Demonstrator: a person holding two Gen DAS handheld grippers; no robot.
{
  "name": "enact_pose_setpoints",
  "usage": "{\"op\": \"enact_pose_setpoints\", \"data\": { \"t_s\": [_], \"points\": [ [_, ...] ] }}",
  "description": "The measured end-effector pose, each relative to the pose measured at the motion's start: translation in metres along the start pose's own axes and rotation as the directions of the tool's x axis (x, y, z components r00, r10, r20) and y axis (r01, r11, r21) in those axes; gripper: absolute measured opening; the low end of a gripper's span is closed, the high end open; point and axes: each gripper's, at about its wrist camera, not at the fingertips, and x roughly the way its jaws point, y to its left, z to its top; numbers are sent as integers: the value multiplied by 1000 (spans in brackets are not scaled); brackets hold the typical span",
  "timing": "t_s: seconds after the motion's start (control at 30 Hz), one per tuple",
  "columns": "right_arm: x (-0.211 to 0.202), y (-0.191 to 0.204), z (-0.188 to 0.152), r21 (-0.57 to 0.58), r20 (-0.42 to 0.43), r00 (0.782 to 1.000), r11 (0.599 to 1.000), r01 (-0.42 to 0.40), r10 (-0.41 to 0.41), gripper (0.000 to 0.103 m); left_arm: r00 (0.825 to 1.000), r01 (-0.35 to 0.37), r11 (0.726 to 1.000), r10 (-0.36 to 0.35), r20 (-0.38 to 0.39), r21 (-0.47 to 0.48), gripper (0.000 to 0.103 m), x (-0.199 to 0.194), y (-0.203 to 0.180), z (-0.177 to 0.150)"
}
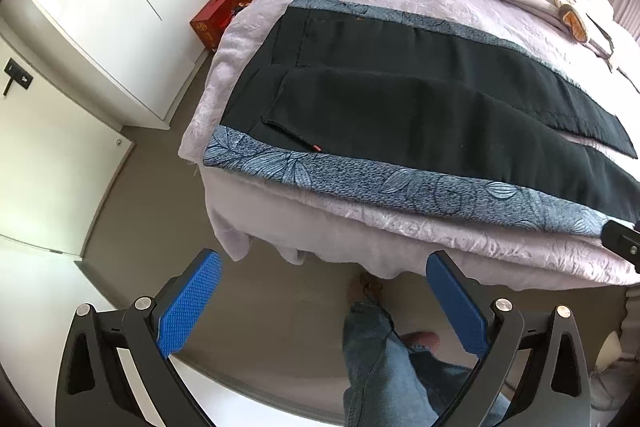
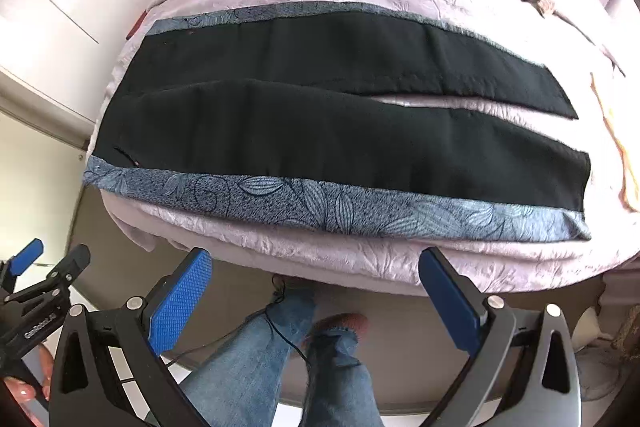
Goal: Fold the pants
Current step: 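Move both grippers toward the patterned trim edge of the black pants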
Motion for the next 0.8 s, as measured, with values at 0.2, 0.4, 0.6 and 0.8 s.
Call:
{"op": "enact_pose_setpoints", "data": {
  "t_s": [0.2,0.4,0.6,0.8],
  "points": [
    [13,2,4,22,-2,1000,1000,0,0,103,1000,-8,1000,8,-1,28,103,19,15,15],
    [35,15,10,76,-20,999,997,-27,28,103,1000,-7,998,8,-16,58,103,46,39,36],
    [50,30,16,103,-56,998,994,-22,27,103,1000,8,998,-6,-22,66,103,62,51,51],
    [51,39,24,85,-71,997,996,9,-3,103,999,38,997,-36,-33,61,103,72,53,58]
  ]
}}
